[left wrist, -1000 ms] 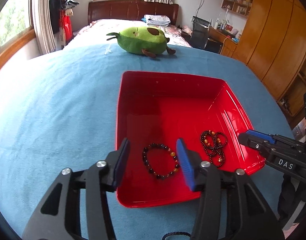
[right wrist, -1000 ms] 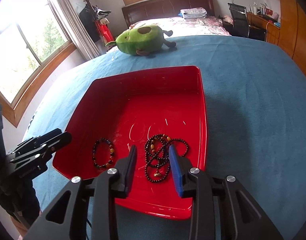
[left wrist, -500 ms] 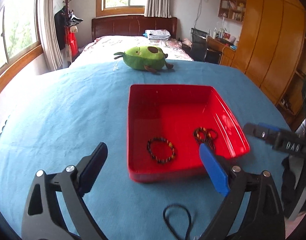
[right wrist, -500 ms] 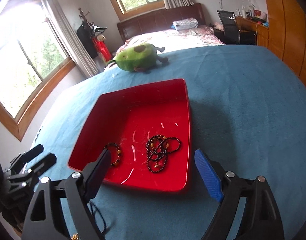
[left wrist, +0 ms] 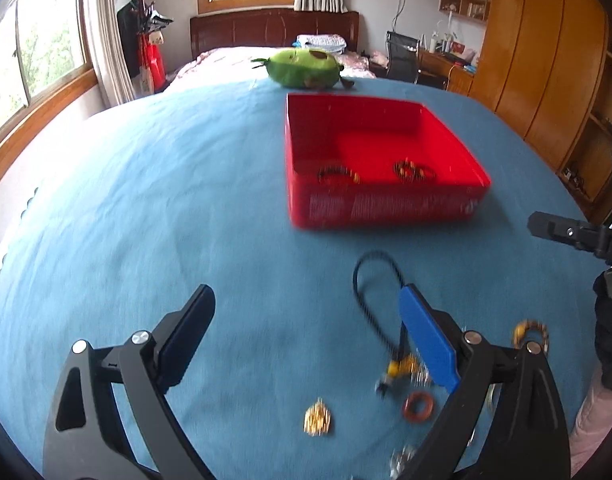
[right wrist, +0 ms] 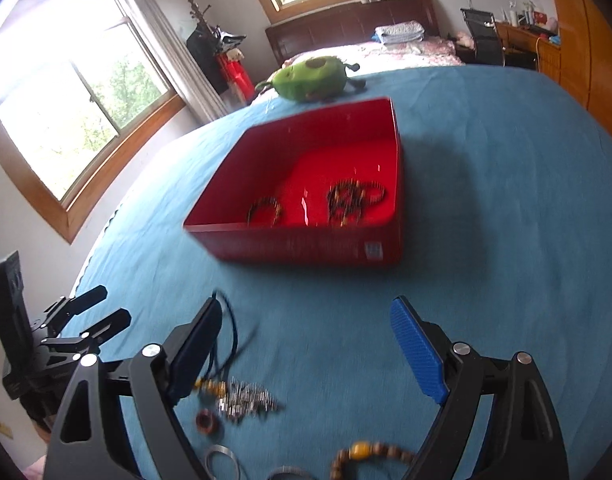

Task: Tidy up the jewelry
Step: 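Move both tools back over the remaining jewelry on the bed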

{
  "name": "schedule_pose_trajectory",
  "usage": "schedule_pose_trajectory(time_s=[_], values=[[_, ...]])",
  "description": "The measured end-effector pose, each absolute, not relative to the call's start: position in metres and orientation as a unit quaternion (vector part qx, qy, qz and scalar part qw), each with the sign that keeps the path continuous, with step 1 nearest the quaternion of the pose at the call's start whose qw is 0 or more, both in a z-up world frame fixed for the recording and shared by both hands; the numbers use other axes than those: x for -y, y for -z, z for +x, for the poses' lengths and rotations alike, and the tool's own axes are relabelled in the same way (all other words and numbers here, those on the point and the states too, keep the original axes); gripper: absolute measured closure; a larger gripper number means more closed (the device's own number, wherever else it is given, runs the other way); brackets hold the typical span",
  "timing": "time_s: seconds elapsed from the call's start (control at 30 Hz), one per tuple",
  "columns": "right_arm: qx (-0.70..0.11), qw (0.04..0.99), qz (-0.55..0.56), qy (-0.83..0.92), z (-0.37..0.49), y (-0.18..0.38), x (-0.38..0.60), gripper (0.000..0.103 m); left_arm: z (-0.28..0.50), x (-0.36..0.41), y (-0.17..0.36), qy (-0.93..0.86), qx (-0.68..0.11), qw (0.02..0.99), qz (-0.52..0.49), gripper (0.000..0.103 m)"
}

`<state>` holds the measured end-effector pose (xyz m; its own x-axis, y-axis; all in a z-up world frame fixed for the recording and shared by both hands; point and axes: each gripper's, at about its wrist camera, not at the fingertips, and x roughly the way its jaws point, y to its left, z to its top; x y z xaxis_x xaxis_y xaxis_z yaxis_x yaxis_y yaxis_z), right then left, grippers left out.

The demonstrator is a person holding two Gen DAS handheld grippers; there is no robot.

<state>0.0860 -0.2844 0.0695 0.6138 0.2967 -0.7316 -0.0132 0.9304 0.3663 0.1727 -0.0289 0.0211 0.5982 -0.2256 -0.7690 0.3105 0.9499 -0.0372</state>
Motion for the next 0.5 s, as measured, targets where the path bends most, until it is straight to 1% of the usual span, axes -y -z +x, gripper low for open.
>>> schedule_pose_trajectory(time_s=[0.3,0.5], values=[[-0.452,0.872,0.164,-0.089,0.042,-0.048,0.283,0.015,0.136,0.011,0.013,0.144,-0.459,0.875,0.046,0.011],[-0.459,0.868,0.164,-0.095,0.029,-0.041,0.278,0.015,0.130,0.002,0.026,0.138,-0.478,0.867,0.035,0.011]])
